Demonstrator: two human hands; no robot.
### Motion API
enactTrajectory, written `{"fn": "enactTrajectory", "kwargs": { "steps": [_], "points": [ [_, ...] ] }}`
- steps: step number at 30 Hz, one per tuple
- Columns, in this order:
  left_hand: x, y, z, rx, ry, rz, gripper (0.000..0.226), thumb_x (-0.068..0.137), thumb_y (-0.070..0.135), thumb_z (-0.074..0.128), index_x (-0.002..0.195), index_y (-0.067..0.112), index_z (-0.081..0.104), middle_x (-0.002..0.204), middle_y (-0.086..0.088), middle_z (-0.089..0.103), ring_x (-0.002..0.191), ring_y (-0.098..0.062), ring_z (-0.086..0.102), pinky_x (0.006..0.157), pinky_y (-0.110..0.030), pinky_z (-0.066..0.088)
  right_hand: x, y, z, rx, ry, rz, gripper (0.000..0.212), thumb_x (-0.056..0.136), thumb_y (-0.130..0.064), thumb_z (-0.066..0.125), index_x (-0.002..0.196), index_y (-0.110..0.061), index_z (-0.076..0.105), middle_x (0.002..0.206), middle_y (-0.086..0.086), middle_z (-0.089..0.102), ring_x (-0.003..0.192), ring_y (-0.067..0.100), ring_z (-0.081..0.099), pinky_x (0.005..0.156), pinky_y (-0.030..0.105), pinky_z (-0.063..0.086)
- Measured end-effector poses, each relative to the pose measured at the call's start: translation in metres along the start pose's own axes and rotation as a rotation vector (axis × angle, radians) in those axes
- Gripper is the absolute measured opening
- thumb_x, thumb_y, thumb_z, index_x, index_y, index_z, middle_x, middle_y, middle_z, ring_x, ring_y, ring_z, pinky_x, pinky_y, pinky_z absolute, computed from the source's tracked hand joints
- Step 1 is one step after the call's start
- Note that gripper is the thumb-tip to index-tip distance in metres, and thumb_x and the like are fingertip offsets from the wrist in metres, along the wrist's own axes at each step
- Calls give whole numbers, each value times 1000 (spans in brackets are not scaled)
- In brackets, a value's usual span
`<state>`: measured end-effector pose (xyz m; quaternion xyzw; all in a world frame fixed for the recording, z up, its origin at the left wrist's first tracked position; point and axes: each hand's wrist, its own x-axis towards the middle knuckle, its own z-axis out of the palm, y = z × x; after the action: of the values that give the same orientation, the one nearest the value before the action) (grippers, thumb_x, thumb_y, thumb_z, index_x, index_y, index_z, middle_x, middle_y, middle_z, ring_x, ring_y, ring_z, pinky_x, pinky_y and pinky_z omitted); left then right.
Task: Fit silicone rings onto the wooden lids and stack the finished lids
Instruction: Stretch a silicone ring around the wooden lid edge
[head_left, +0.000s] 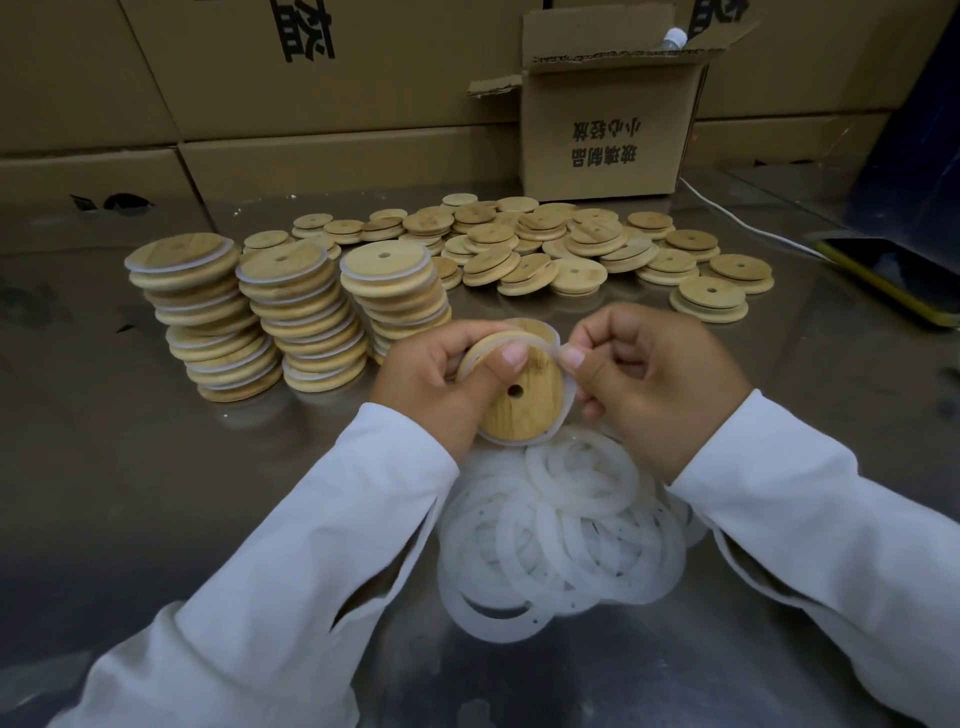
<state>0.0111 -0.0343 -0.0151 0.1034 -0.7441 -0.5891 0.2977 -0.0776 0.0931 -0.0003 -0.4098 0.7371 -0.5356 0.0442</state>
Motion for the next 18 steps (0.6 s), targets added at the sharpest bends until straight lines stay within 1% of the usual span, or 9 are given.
{"fn": "enactTrajectory", "kwargs": {
  "steps": [4, 6, 8, 10, 12, 14, 16, 17, 18],
  "points": [
    [1, -2, -2, -36, -12, -45, 11, 78, 22, 66, 89, 20, 69, 83, 2, 73, 85, -13, 68, 81, -29, 51, 0, 0, 0, -90, 6, -54, 21, 86, -14, 58, 68, -24, 54, 60, 2, 60, 60, 22, 59, 67, 39, 53],
    [2, -4, -4, -71, -36, -72, 23, 73, 25, 70, 93, 14, 70, 89, -6, 73, 91, -19, 67, 87, -36, 51, -1, -1, -1, -137, 10, -99, 20, 85, -16, 58, 69, -25, 53, 61, 2, 59, 62, 22, 58, 66, 39, 51],
    [4, -5, -5, -119, -67, -98, 37, 73, 26, 62, 102, 2, 67, 99, -17, 70, 100, -30, 64, 96, -45, 47, -1, -2, -2, -184, 9, -136, 20, 85, -18, 58, 69, -28, 51, 62, -2, 57, 61, 17, 56, 63, 36, 49],
    [4, -6, -6, -145, -81, -115, 40, 74, 25, 60, 104, -1, 66, 102, -21, 68, 103, -33, 63, 99, -48, 44, -2, -2, -2, -182, 7, -136, 20, 85, -19, 58, 69, -29, 51, 61, -4, 56, 60, 17, 56, 62, 36, 49],
    [3, -6, -5, -135, -84, -112, 40, 74, 25, 59, 103, 0, 66, 101, -20, 68, 101, -32, 64, 98, -47, 45, -2, -1, -2, -130, 7, -102, 19, 84, -17, 60, 68, -26, 53, 60, -2, 57, 60, 23, 57, 64, 39, 51],
    [3, -6, -4, -113, -75, -91, 38, 73, 26, 59, 102, 2, 67, 97, -17, 70, 97, -28, 65, 93, -42, 49, -1, -1, -2, -78, 2, -64, 19, 84, -16, 60, 68, -24, 55, 61, 3, 60, 60, 27, 58, 64, 41, 53],
    [2, -5, -3, -86, -64, -61, 33, 73, 27, 59, 98, 8, 69, 91, -8, 73, 91, -20, 68, 86, -32, 52, -1, -1, -1, -28, -1, -30, 19, 84, -15, 60, 68, -23, 56, 60, 3, 62, 56, 23, 58, 62, 37, 53],
    [2, -4, -3, -76, -60, -50, 30, 72, 27, 59, 96, 11, 69, 89, -5, 73, 89, -17, 68, 84, -28, 52, -1, -1, -1, -11, -3, -19, 19, 85, -14, 59, 67, -23, 56, 58, 1, 62, 53, 17, 58, 61, 35, 52],
    [2, -4, -3, -69, -61, -44, 29, 72, 28, 59, 95, 12, 69, 89, -4, 73, 89, -16, 68, 84, -28, 52, -1, -1, -1, -5, -4, -14, 20, 85, -14, 59, 67, -23, 56, 57, 0, 61, 51, 12, 57, 60, 32, 52]
  ]
}}
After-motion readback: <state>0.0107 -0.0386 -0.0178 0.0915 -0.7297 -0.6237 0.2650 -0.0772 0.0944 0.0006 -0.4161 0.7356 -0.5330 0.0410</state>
